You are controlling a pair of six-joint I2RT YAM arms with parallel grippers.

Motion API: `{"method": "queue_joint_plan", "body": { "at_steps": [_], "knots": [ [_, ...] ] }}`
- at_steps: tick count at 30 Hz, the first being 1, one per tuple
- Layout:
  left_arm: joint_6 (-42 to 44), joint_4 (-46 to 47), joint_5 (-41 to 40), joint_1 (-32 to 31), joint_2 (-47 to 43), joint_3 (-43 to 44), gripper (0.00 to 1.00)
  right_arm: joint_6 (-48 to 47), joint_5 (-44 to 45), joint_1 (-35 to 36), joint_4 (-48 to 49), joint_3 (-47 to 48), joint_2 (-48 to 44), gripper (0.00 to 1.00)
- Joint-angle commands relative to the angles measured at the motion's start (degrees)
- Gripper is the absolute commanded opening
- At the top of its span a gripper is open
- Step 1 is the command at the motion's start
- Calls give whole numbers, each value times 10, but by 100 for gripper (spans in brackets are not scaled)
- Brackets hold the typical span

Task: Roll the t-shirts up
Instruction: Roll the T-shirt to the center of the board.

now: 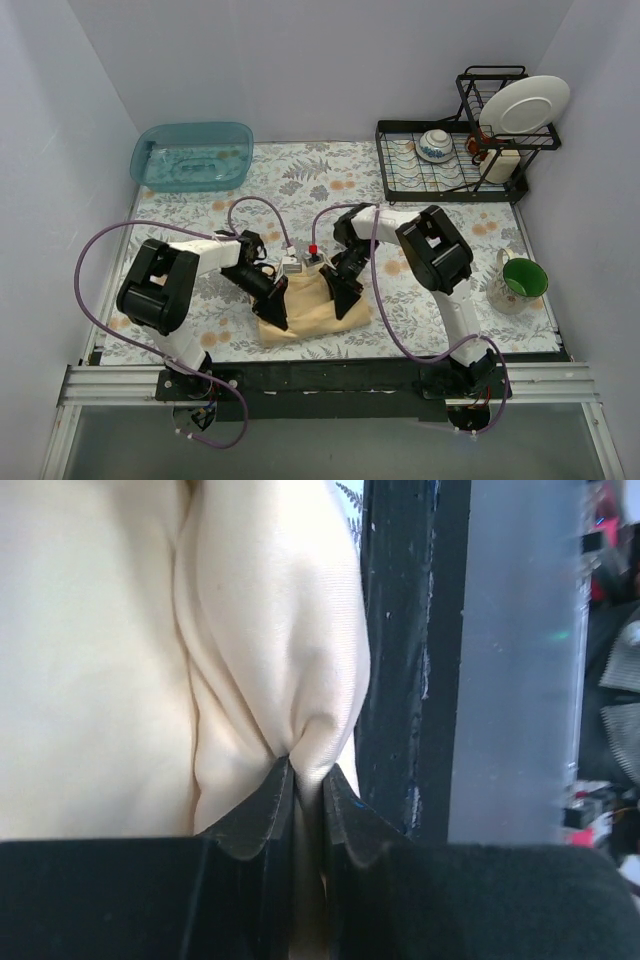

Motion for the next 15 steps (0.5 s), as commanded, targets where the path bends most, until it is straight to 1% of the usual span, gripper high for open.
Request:
{"method": "queue_joint_plan", "body": {
  "at_steps": [1,3,5,6,9,10,12,13,15],
  "knots": [
    [-5,-83,-116,41,37,-19,0,-11,95,-31,-38,19,34,1],
    [-7,-78,-122,51,49,-15,1,12,86,-38,-39,37,58,1],
    [-11,-76,-129,71,57,-6,6,29,81,-44,-39,57,77,1],
    [-14,-75,-129,81,64,1,10,34,77,-45,-38,62,88,1],
    [-18,-97,-118,122,64,41,27,50,70,-50,-38,72,103,1],
    [-19,-104,-117,137,49,50,34,65,66,-53,-38,76,108,1],
    [-11,-114,-118,143,20,76,40,82,56,-63,-39,81,124,1],
    [-8,-115,-118,143,-19,84,45,89,54,-66,-38,88,128,1],
    [-8,-89,-112,143,-75,87,50,97,53,-71,-38,96,135,1]
  ]
}}
